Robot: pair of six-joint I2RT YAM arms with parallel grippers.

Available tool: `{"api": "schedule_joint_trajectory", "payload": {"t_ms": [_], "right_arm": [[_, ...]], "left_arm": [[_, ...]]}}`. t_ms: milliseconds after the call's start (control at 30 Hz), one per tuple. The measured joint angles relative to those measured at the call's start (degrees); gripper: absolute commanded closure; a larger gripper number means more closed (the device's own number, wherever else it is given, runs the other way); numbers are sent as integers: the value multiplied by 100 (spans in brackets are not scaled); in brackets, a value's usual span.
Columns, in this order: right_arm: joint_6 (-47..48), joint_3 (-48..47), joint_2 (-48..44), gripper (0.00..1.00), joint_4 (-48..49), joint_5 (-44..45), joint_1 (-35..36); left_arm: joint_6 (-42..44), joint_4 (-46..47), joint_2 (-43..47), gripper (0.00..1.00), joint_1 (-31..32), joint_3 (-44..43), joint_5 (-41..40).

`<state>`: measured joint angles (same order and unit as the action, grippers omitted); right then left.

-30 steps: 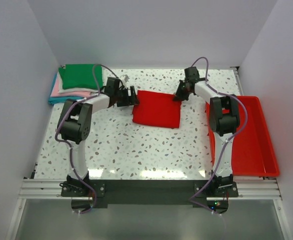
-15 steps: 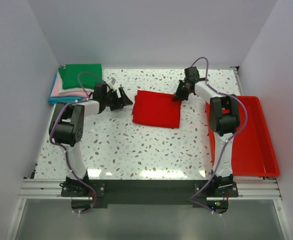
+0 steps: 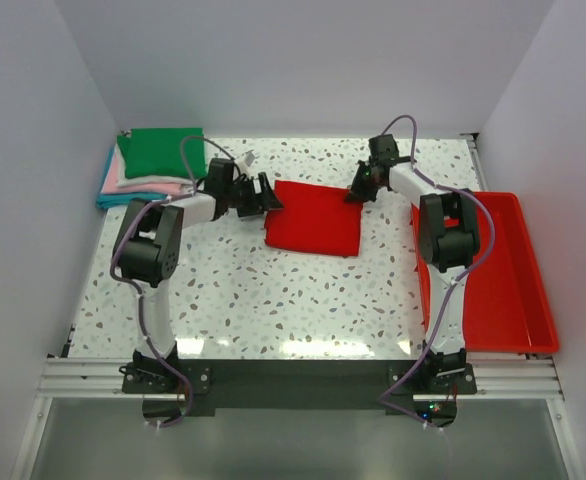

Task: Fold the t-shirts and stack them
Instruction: Neatly place the folded tshirt to the corner

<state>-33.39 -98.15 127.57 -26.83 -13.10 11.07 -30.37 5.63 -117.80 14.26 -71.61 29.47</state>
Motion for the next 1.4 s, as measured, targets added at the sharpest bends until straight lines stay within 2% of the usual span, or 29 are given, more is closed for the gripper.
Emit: {"api": "schedule_joint_trajectory", "payload": {"t_ms": [167,300,367,400,433,467,500,600,633,733,900,967,1067,1233,1400], "right_arm": [[0,4,2,92,17,-7,0],[-2,13,2,92,35,-24,0],[-2,15,0,92,37,-39,-4],[-2,15,0,87,37,-44,-4],[-2,17,0,82,37,-55,-9],[-20,20,-2,73,37,-72,-11],[-37,31,-15,56,44,-105,-15],[-111,273,-258,36,160,-186,-13],[-122,369,-391,35,155,-192,-11],[-190,964,-1200,34,306,-214,4],[-328,2096,-3003,33,748,-243,149],[-332,2420,-3589,33,857,-184,363],[-323,2736,-4059,33,968,-76,815],[-286,3193,-4212,33,988,48,1384],[-208,3272,-4212,33,918,168,1521]], "left_arm": [[166,-756,-197,23,249,-610,-592],[302,-1222,-369,39,553,-1051,-1266],[343,-1379,-417,50,675,-1165,-1539],[356,-1449,-435,66,723,-1198,-1646],[354,-1499,-446,76,763,-1222,-1742],[358,-1593,-466,98,793,-1237,-1803],[378,-1628,-483,100,807,-1248,-1832],[407,-2009,-509,100,887,-1480,-2135],[431,-2205,-522,100,916,-1615,-2317],[599,-2896,-680,100,951,-2302,-2911],[1062,-3926,-1189,100,848,-4076,-3814],[1305,-4203,-1445,100,741,-4896,-4107],[1587,-4437,-1628,100,520,-5613,-4402],[2037,-4489,-1639,100,-17,-5847,-4752],[2441,-4463,-1700,100,-396,-6037,-5018]]}}
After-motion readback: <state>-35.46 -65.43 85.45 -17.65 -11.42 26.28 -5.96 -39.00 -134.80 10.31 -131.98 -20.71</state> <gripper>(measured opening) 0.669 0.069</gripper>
